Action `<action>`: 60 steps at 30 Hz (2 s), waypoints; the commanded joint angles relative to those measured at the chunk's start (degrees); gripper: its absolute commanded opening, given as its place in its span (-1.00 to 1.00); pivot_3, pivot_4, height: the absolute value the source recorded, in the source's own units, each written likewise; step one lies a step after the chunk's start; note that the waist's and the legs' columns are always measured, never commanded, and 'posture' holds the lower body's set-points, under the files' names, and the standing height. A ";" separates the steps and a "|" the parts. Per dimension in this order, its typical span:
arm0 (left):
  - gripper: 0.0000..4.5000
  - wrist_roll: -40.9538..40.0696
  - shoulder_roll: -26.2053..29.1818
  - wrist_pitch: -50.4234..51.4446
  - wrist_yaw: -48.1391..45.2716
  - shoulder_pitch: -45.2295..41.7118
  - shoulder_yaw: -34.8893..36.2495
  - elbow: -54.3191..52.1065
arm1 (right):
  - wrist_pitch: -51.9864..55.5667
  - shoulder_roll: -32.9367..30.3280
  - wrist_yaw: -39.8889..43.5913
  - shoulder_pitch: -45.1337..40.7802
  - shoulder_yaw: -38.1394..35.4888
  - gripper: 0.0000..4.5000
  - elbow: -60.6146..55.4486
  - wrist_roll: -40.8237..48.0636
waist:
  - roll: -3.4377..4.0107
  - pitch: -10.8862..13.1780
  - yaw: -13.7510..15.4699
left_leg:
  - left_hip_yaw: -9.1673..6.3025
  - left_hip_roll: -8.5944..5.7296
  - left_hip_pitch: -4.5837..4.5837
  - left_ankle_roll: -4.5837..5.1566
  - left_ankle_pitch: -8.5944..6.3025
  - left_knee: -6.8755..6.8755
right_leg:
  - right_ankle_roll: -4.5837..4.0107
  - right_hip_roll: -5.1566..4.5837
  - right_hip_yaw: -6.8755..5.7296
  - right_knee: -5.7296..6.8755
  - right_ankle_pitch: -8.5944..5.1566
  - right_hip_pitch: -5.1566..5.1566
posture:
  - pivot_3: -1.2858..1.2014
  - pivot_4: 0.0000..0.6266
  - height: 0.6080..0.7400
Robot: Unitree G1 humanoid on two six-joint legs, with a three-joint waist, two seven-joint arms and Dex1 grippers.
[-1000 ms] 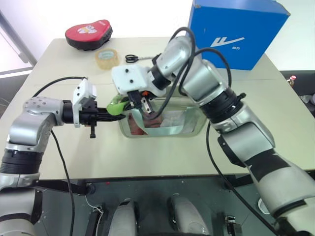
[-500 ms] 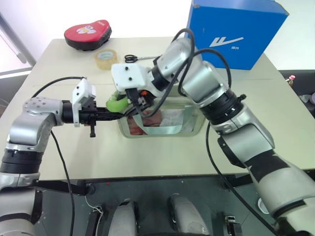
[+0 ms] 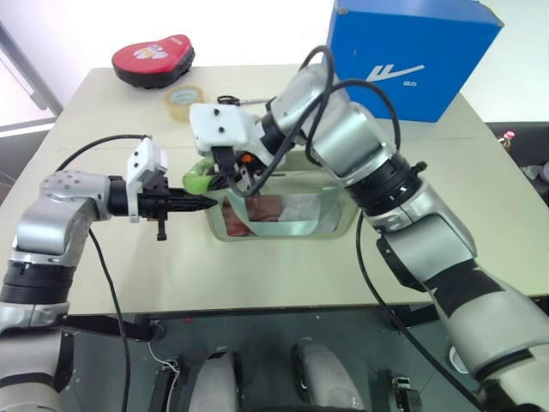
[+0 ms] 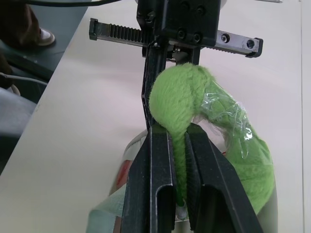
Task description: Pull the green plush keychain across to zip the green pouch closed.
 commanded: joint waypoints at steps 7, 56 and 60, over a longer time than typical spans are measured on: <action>-1.00 0.44 0.45 -0.40 0.56 2.09 0.18 -0.86 | 14.03 -4.91 -1.02 -3.35 -9.61 -0.96 -1.26 8.82 | -0.02 -0.01 0.09 | -0.02 -0.02 0.00 0.00 0.00 0.00 | 0.00 -0.03 -0.03 -0.06 0.00 0.05 | 0.03 -0.52 0.96; -1.00 -3.01 3.11 4.33 6.81 9.56 5.11 -6.26 | 16.37 -37.30 -25.60 28.70 -25.58 -0.96 -15.00 13.48 | -0.01 -0.02 0.04 | 0.11 -0.03 0.11 0.03 -0.02 -0.17 | 0.00 0.10 0.17 -0.16 -0.01 0.07 | 0.03 -0.52 0.96; -1.00 -3.48 3.18 4.63 7.61 10.43 5.81 -6.81 | 16.41 -39.89 -25.61 29.87 -25.79 -0.96 -15.23 13.13 | 0.01 -0.01 0.10 | 0.12 -0.03 0.10 0.03 -0.02 -0.21 | 0.00 0.09 0.18 -0.18 -0.01 0.06 | 0.03 -0.52 0.96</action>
